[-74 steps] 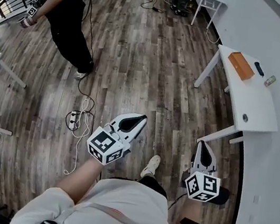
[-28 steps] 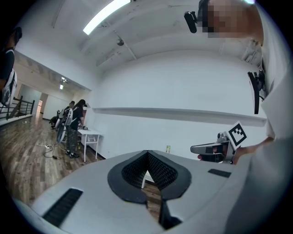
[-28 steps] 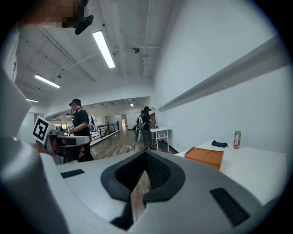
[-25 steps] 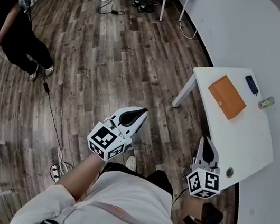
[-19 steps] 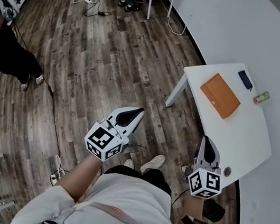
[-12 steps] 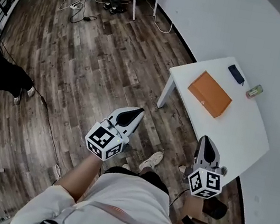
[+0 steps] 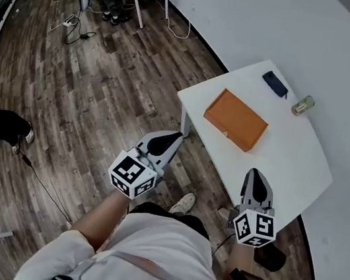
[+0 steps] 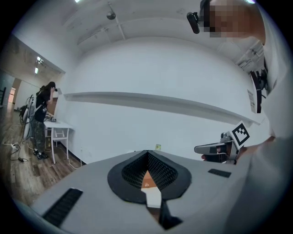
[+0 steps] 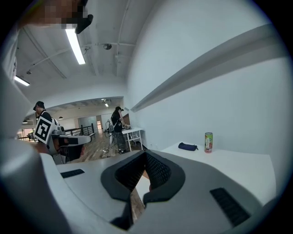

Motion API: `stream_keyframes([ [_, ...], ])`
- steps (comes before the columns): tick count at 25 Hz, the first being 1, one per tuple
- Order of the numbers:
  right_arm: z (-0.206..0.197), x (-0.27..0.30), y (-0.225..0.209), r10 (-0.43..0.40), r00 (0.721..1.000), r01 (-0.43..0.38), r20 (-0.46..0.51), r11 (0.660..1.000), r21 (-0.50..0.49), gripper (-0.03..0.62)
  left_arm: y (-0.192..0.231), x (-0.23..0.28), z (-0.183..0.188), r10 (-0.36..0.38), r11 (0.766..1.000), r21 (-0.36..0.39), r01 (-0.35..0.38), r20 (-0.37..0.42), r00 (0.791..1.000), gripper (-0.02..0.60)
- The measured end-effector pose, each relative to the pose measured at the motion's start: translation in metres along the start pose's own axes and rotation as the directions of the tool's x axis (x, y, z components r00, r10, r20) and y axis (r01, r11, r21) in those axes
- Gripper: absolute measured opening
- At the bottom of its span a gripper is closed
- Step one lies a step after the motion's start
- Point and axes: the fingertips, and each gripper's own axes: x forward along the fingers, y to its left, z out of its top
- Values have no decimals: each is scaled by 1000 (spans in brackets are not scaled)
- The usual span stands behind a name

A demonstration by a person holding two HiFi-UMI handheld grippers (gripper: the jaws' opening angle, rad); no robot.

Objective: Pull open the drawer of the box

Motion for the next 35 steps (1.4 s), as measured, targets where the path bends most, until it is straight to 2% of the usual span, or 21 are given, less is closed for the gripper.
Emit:
stream_keyframes([
  [6,-12,24,-24,-4,999,6,-39,999,33,3,2,41,-4,-24,1000,2,24,-36,999,9],
  [10,-21,31,-30,-37,997,40,-63,998,45,3,6,67,-13,-56,998,4,57,-60,997,9],
  [18,-43,39,-44,-93,989,102,-116,992,72,3,15,131,-71,-84,996,6,87,-194,977,9],
  [22,-57,41,-50,-94,984,106,-150,992,73,3,9,158,-113,-89,996,-10,89,-276,957,12],
  [25,-66,42,-55,-91,981,104,-173,992,70,3,2,177,-145,-86,996,-16,85,-340,937,44],
  [28,-76,42,-59,-86,977,102,-196,992,74,3,-4,194,-176,-84,996,-31,78,-412,907,103],
  [35,-93,42,-64,-76,969,98,-235,992,82,3,-11,222,-232,-85,996,-69,56,-540,837,173],
])
